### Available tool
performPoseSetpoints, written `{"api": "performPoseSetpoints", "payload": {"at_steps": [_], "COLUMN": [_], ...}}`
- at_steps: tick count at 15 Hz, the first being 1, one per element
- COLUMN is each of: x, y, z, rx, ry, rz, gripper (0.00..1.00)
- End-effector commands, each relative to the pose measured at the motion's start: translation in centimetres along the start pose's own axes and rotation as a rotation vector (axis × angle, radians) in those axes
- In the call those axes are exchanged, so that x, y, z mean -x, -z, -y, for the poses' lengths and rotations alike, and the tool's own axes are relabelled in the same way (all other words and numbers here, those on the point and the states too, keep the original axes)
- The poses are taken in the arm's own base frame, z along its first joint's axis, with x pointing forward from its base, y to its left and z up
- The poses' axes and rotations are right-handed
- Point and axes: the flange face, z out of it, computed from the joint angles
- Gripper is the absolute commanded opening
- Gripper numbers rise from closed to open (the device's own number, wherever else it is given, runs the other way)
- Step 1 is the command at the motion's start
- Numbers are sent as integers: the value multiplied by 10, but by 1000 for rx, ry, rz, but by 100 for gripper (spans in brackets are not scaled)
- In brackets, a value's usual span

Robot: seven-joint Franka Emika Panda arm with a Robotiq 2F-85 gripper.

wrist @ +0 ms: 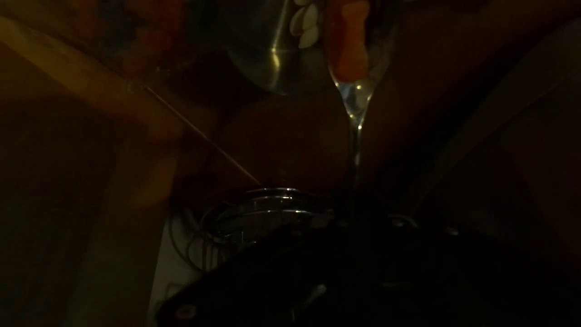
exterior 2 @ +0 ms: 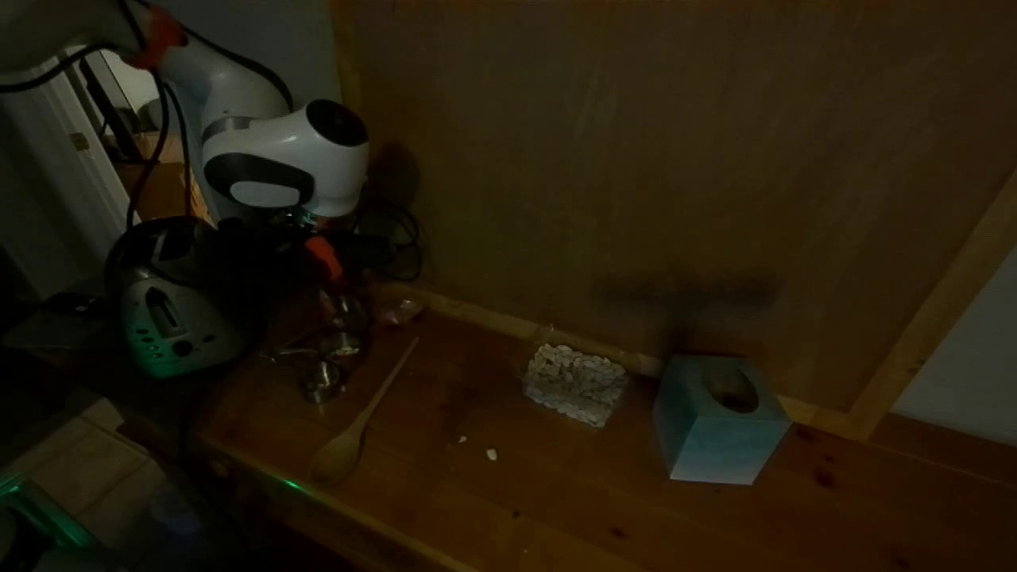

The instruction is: Pick up the object and put it back down

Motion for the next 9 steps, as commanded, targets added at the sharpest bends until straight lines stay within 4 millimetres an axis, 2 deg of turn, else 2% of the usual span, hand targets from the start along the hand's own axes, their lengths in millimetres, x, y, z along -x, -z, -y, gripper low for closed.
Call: {"api": "performPoseSetpoints", "payload": {"at_steps": [1,6,9], "x": [-1,8,13], "y": [-3,4,11], "z": [-9,-15,-15], "rx": [27,103,75], "ry": [-3,-22,-74], "rz": [-59,-99,-169], "gripper": [5,5,5]}}
